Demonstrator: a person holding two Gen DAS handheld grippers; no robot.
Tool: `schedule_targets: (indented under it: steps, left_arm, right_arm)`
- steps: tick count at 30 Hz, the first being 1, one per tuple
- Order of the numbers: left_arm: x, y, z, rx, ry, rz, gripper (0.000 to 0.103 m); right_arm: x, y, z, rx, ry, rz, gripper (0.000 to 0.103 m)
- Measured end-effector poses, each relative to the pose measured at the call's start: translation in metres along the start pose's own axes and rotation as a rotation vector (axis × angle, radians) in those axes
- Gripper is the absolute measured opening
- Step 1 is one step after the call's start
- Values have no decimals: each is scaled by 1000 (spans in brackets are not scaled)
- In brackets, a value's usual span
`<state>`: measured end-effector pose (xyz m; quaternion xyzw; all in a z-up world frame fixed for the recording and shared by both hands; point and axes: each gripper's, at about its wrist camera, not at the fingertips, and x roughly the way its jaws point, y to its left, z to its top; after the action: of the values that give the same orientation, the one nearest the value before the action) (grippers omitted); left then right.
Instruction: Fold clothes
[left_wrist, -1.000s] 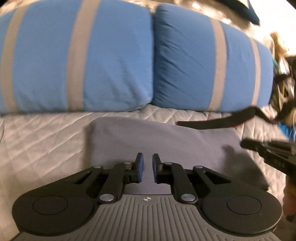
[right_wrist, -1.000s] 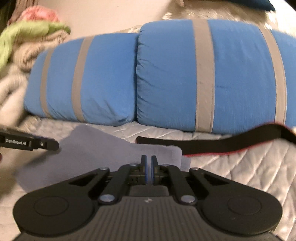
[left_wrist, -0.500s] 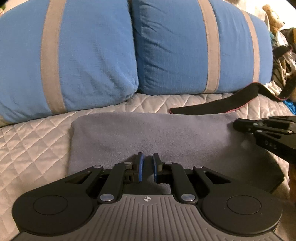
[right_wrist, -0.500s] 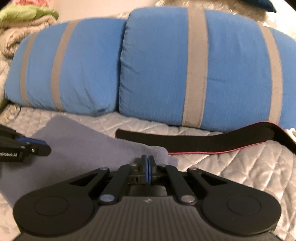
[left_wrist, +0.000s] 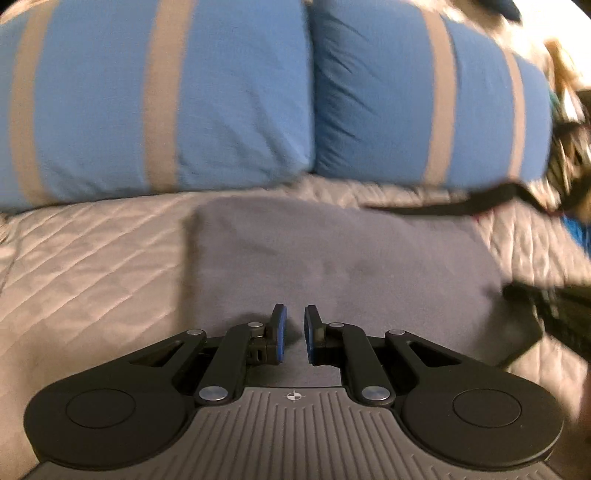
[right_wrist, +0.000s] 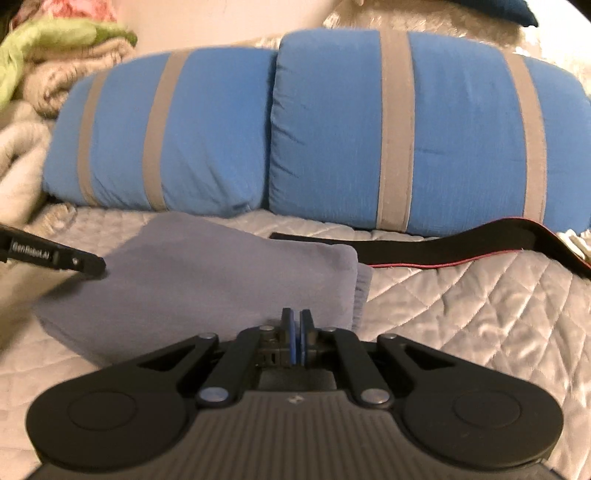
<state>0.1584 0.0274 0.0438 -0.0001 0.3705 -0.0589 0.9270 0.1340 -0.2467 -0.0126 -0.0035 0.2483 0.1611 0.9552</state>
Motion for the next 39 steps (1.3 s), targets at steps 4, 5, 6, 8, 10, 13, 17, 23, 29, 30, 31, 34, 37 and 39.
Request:
schedule_targets:
  steps: [4,5,6,8,10,13,17,23,29,30,31,34,37,39]
  left_arm:
    - [-23,12,-9,-70,-25,57,10]
    - [-28,12,-12,-77,-26,61,10]
    - [-33,12,-16,-81,-25,63,10]
    - [-40,8,-23,-75,-26,65,10]
    - [-47,5,-30,-74,-26,69,10]
    - [-57,-2,-39,-86,-37,62,10]
    - [-69,-13,-50,-80,-47,68,10]
    - [-86,-30,-65,-56,-45,74,10]
    - [-95,-35,-80,-48,-50,83,10]
    - [-96,-34,-82,-53,-55,85,10]
    - [-96,-33,-84,-61,-65,85,10]
    - [-95,-30,-93,-96,-93,71,15]
    - [-93,-27,-94,-139,-105,42,63]
    - [-95,-27,-93,-146,-147,48,98]
  right_arm:
    - [-23,10,-9,6,-27,12,6]
    - [-28,13,-12,5,-26,20,6]
    - [-32,17,-14,-1,-24,26,6]
    - [-38,24,-21,-21,-18,30,6]
    - [-43,32,-28,-46,-7,34,6]
    - [-51,39,-35,-54,-2,46,6]
    - [-58,45,-43,-69,-1,44,6]
    - [-69,44,-49,-35,6,22,6]
    - [-80,46,-53,-28,1,11,6]
    - [-82,47,-53,-29,-1,9,6]
    - [-82,48,-54,-32,-1,6,15]
    - [-84,51,-56,-40,-17,-28,60]
    - [-90,57,-56,-65,-65,-33,102]
    - [-91,61,-55,-84,-71,-38,102]
